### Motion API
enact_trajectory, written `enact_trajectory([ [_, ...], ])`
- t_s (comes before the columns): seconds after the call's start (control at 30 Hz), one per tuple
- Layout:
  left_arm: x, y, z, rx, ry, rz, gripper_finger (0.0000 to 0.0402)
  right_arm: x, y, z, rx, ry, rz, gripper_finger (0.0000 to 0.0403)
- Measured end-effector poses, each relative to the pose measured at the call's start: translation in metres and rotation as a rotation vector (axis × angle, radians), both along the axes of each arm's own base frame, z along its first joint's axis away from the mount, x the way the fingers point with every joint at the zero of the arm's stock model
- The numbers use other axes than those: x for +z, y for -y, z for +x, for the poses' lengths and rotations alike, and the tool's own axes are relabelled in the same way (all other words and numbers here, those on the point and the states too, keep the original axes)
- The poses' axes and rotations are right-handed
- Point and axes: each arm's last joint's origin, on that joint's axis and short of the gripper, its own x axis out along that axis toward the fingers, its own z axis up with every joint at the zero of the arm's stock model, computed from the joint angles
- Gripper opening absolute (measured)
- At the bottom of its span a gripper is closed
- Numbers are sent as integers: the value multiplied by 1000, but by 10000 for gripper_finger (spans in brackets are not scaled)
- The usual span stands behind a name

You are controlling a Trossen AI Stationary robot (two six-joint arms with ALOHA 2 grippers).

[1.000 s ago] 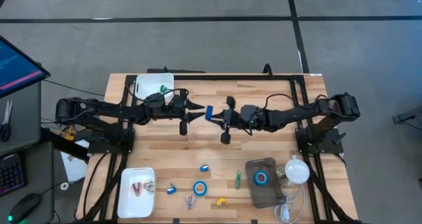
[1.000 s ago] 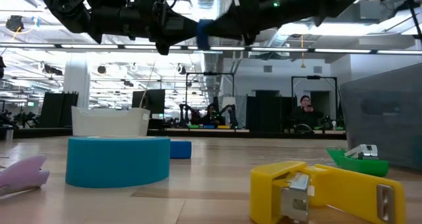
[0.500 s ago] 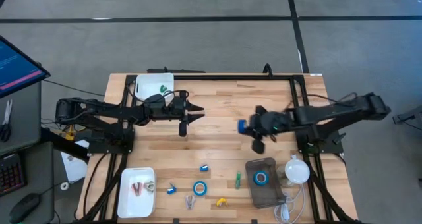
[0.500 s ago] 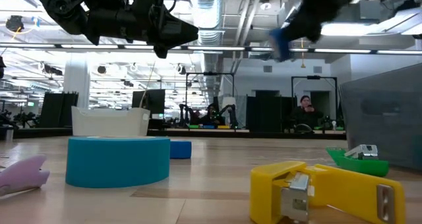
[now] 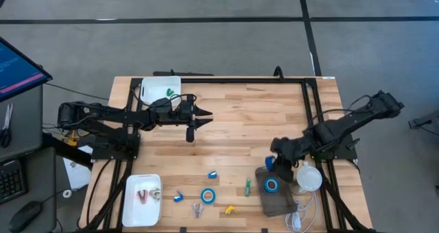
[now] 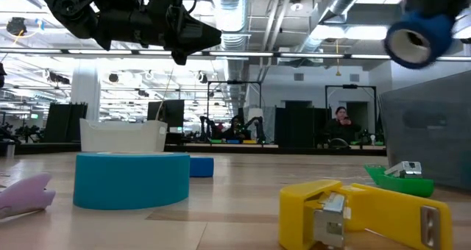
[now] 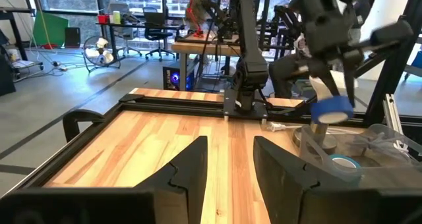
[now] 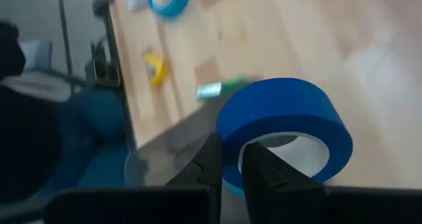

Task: Pick and place Stapler, Stapler remover, tape
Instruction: Put the blue tape into the black bin, then put the green stapler into the top white bin

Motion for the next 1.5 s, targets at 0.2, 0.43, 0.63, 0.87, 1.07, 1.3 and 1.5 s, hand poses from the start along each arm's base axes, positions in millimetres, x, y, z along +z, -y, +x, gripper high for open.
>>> enact_trajectory([
  [0.2, 0, 0, 0, 0, 0, 0, 113, -23, -17, 11, 71, -188, 102, 21],
  [0.43, 0, 0, 0, 0, 0, 0, 113, -39, -24, 22, 116, -239, 119, 21],
  [0.63, 0, 0, 0, 0, 0, -2, 113, -50, -28, 27, 135, -300, 129, 22],
  [0.87, 0, 0, 0, 0, 0, -8, 113, -63, -26, 35, 154, -345, 121, 34],
  [1.07, 0, 0, 0, 0, 0, -8, 113, -64, -13, 43, 39, -365, 162, 103],
  [1.3, 0, 0, 0, 0, -1, -8, 113, -62, -4, 49, 40, -373, 266, 153],
  [1.5, 0, 0, 0, 0, -3, -8, 113, -51, 5, 59, 47, -337, 342, 153],
])
